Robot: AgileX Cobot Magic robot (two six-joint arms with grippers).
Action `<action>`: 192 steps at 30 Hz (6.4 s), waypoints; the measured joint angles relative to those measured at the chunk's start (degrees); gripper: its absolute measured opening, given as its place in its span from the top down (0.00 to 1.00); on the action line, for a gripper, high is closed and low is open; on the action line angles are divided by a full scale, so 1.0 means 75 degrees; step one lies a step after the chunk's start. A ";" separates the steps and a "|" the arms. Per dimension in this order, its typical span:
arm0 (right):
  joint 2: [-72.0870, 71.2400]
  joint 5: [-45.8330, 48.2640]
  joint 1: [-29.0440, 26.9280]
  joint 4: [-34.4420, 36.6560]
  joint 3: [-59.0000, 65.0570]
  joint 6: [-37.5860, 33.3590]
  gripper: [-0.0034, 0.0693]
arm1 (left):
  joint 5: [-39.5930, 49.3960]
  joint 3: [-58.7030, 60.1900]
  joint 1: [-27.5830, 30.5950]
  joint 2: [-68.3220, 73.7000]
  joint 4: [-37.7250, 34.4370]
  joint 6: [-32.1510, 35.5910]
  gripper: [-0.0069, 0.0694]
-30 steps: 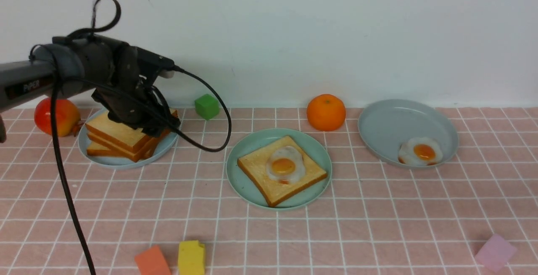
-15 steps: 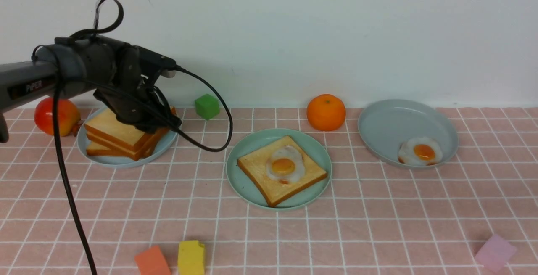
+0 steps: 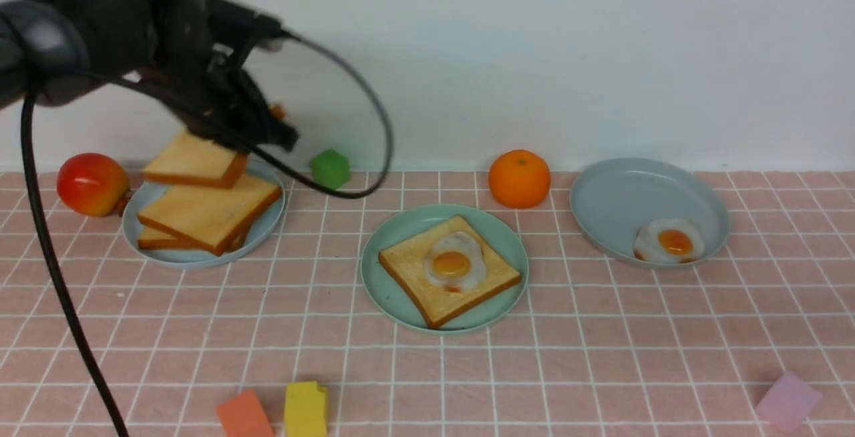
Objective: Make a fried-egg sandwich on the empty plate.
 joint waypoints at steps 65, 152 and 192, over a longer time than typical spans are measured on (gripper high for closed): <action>-0.0760 0.0138 0.0000 -0.0142 0.0003 0.0000 0.88 | 0.0503 0.0202 -0.3196 -0.1855 -0.1538 0.0208 0.74; -0.5148 -0.5549 -0.5173 -0.0083 0.6799 -0.0356 0.96 | -0.4987 1.0300 -0.3196 -1.1651 -0.3432 0.0858 0.90; -0.5148 -0.5349 -0.5173 0.1308 0.6775 -0.2548 0.93 | -0.5317 1.0651 -0.2329 -1.2053 -0.3349 0.0848 0.91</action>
